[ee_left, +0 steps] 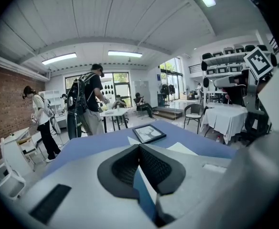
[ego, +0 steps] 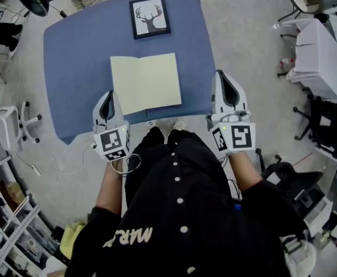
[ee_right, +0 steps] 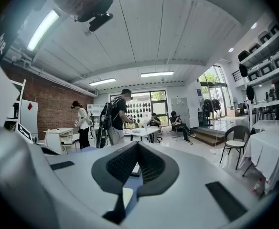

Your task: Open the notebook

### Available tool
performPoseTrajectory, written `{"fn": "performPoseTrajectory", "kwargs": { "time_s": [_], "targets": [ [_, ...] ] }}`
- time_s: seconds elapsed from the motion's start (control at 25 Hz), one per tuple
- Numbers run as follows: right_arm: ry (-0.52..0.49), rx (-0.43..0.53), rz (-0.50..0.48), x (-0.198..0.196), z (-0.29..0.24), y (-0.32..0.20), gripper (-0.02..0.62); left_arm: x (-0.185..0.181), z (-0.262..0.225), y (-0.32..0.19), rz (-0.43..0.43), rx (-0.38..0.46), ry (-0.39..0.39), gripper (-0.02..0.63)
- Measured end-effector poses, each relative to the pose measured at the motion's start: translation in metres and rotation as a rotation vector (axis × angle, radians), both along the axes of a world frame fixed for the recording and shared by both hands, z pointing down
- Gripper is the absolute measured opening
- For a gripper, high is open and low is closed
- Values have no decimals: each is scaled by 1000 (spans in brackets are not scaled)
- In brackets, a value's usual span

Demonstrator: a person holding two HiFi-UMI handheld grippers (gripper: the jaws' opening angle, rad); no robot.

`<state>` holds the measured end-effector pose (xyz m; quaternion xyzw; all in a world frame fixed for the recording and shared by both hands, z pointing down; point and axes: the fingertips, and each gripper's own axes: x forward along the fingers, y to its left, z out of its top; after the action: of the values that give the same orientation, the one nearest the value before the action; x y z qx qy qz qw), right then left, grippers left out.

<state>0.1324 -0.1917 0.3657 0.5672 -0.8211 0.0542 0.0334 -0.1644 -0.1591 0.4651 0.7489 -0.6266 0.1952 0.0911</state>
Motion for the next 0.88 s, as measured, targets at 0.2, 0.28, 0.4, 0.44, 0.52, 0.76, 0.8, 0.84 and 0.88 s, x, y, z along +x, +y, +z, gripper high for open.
{"fn": "performPoseTrajectory", "kwargs": {
  "time_s": [0.2, 0.28, 0.4, 0.44, 0.52, 0.76, 0.8, 0.84, 0.88],
  "targets": [
    [-40, 18, 13, 8, -17, -1, 3, -1, -39, -1, -6, 65, 16, 3],
    [-45, 28, 14, 11, -24, -1, 3, -4, -60, 1, -18, 101, 35, 3],
    [-43, 47, 18, 13, -36, -1, 3, -7, -94, 3, -27, 167, 56, 3],
    [-42, 54, 19, 13, -40, -1, 3, -8, -104, 3, -31, 187, 61, 3],
    [-31, 67, 20, 14, -48, 0, 3, -12, -124, 5, -45, 223, 74, 3],
    [-5, 103, 18, 17, -72, 4, 3, -19, -172, 12, -70, 294, 100, 3],
    [-7, 110, 18, 18, -76, 5, 3, -18, -178, 12, -70, 300, 108, 3],
    [-8, 116, 17, 19, -79, 5, 3, -18, -183, 13, -69, 308, 116, 3],
    [-10, 123, 17, 20, -83, 5, 3, -17, -188, 13, -67, 318, 121, 3]
  ]
}}
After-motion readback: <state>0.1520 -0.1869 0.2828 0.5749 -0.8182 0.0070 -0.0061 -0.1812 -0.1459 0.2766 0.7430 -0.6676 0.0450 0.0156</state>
